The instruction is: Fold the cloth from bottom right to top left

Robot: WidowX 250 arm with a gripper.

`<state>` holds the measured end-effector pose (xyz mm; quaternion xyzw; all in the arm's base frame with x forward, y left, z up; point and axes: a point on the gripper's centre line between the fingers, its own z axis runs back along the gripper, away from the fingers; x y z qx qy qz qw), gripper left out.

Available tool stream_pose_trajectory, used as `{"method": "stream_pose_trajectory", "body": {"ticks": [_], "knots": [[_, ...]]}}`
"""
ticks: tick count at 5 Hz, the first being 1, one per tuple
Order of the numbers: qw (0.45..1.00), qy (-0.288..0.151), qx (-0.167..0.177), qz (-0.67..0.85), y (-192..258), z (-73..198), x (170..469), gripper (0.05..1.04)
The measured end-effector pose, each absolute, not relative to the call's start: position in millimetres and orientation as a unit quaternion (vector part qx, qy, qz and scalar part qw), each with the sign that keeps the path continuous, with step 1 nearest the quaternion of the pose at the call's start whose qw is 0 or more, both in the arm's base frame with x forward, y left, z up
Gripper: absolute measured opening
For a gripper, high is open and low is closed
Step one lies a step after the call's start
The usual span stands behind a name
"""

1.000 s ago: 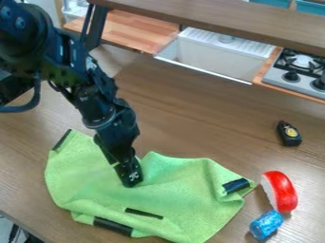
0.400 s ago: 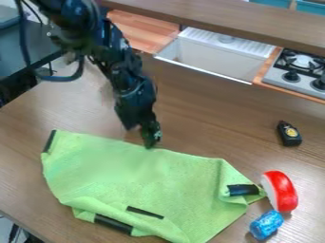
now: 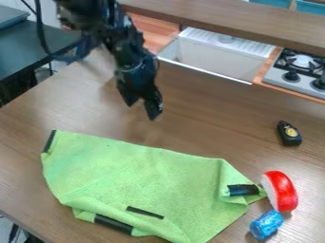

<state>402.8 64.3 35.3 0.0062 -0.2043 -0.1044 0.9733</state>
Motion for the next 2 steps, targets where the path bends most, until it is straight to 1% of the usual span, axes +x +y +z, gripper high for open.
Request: {"method": "stream_pose_trajectory", "body": {"ticks": [1, 2], "knots": [[0.975, -0.209, -0.014, -0.081, 70, 49, 401, 1.001], [0.965, -0.250, -0.026, -0.079, 68, 94, 377, 1.001]]}}
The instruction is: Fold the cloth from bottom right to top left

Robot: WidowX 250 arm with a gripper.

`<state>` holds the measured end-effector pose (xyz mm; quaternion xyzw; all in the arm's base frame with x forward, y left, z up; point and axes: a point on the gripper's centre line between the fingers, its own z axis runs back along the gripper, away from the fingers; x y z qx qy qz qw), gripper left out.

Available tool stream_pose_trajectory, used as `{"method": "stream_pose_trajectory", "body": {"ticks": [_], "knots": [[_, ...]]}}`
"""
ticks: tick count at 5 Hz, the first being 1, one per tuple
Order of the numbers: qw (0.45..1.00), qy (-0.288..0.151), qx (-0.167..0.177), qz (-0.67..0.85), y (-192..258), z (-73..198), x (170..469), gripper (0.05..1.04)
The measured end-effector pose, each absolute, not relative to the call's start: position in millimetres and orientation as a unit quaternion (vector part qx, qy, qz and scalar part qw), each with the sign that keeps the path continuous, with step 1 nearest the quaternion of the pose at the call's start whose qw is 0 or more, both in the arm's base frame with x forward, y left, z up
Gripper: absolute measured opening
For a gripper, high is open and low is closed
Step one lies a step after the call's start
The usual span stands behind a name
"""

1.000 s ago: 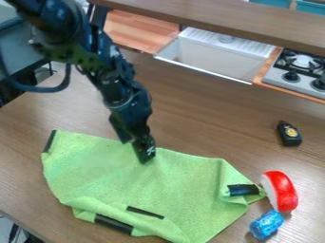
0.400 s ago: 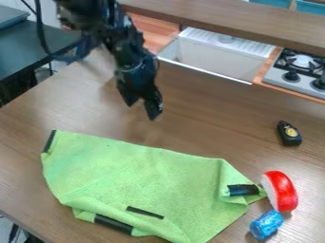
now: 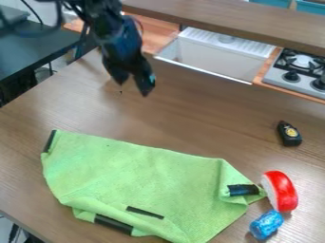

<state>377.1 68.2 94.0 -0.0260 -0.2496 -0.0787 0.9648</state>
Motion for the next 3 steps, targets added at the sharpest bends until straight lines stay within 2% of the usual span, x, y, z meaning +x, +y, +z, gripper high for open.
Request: {"method": "stream_pose_trajectory", "body": {"ticks": [1, 2, 3], "knots": [[0.964, -0.248, -0.045, -0.079, 65, 100, 340, 1.001], [0.965, -0.236, -0.052, -0.099, 51, 91, 302, 1.001], [0.972, -0.205, -0.052, -0.101, 42, 63, 276, 1.001]]}}
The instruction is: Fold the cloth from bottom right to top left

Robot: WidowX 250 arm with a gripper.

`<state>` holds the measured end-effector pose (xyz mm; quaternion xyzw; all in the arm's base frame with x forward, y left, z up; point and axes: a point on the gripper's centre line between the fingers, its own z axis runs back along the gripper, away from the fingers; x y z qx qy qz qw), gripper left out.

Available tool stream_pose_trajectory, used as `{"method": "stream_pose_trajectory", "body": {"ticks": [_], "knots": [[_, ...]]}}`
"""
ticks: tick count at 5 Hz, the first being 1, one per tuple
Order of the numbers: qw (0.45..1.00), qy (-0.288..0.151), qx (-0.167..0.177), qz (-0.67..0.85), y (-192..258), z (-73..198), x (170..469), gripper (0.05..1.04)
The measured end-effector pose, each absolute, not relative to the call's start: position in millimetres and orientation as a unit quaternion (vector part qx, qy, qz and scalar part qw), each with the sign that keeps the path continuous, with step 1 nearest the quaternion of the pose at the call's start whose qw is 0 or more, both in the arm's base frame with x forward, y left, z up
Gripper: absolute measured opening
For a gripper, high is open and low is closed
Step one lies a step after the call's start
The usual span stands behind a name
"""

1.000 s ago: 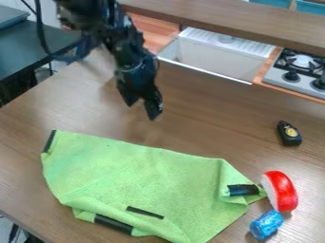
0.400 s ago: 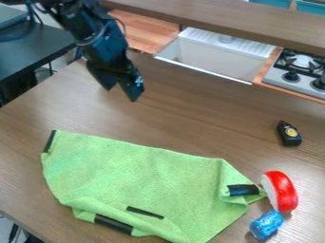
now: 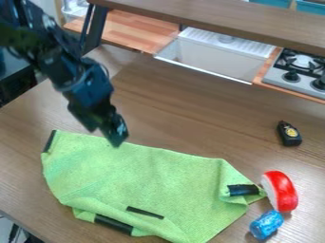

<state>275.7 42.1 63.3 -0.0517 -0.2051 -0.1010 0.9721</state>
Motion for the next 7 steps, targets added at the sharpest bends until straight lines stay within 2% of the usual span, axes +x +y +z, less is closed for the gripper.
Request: {"method": "stream_pose_trajectory", "body": {"ticks": [1, 2, 4, 6, 7], "knots": [[0.980, -0.179, -0.055, -0.075, 34, 33, 262, 1.001], [0.982, -0.178, -0.046, -0.040, 31, 16, 260, 1.001], [0.975, -0.220, -0.008, 0.015, 41, 11, 296, 1.001], [0.958, -0.253, 0.026, 0.134, 60, 17, 329, 1.001], [0.950, -0.255, 0.038, 0.179, 75, 18, 345, 1.001]]}}
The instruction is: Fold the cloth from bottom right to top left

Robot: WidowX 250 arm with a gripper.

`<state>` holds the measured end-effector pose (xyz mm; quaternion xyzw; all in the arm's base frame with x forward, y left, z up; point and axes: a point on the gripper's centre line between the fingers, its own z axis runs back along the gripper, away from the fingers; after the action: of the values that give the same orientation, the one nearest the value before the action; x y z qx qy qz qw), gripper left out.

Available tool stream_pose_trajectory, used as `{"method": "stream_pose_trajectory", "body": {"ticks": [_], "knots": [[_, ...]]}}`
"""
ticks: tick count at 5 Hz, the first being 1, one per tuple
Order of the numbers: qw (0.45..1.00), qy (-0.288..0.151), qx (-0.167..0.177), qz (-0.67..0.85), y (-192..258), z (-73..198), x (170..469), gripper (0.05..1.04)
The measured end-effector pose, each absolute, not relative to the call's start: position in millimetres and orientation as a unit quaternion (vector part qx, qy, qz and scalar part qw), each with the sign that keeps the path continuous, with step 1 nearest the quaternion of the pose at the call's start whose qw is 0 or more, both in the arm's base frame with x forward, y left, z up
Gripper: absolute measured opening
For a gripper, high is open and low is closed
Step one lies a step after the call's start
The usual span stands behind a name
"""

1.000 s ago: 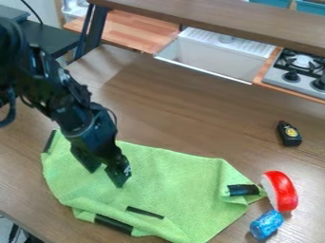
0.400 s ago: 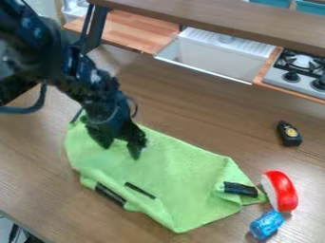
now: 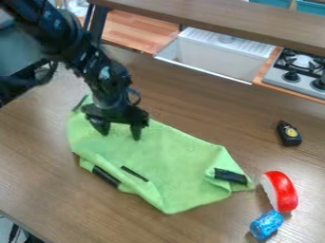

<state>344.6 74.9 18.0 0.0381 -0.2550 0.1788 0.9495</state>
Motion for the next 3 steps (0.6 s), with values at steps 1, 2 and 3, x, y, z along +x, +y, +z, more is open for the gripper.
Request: {"method": "stream_pose_trajectory", "body": {"ticks": [1, 2, 3], "knots": [[0.942, -0.260, 0.048, 0.208, 89, 21, 356, 1.000], [0.939, -0.264, 0.045, 0.217, 96, 23, 358, 1.000], [0.934, -0.299, 0.023, 0.195, 96, 55, 358, 1.000]]}}
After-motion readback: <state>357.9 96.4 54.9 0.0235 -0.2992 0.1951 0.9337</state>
